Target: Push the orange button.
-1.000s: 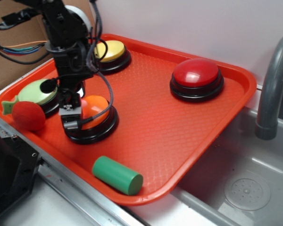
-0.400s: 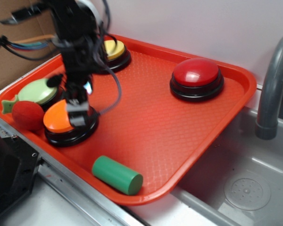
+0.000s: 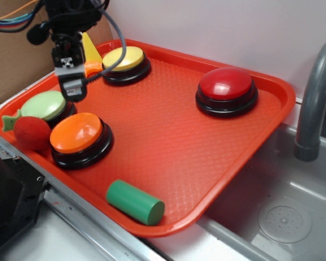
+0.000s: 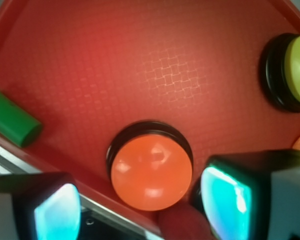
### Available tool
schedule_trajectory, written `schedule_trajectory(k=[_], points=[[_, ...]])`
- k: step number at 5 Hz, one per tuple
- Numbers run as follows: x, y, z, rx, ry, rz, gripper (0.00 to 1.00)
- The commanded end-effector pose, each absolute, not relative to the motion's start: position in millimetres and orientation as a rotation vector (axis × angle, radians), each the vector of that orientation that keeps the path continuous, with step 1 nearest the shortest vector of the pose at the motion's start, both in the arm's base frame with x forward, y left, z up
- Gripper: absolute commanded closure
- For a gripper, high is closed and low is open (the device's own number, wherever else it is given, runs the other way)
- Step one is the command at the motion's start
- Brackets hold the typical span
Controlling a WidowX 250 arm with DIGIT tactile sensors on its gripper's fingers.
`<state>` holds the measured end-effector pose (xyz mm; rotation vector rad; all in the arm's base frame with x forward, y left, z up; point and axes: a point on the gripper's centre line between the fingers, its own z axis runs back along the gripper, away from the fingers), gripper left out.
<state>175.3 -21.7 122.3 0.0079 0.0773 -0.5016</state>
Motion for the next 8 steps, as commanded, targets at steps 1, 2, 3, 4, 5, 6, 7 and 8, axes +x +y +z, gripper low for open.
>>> schedule_trajectory(k=[1, 2, 3, 4, 5, 6, 7, 8], points=[[190.7, -33.1, 134.3, -0.006, 0.102, -0.441, 0.0], [191.6, -33.7, 140.4, -0.016, 0.083, -0.41, 0.0], [193.3, -32.9, 142.0, -0.045, 0.109, -0.337, 0.0], [195.4, -36.0, 144.9, -0.025, 0.097, -0.294, 0.0], [196.8, -41.6, 147.0, -0.057, 0.103, -0.213, 0.0], [190.7, -40.5, 151.7, 0.014, 0.115, -0.227, 0.0], [182.7, -26.3, 153.6, 0.009, 0.058, -0.229, 0.0], [176.7, -13.3, 153.3, 0.013, 0.006, -0.221, 0.0]])
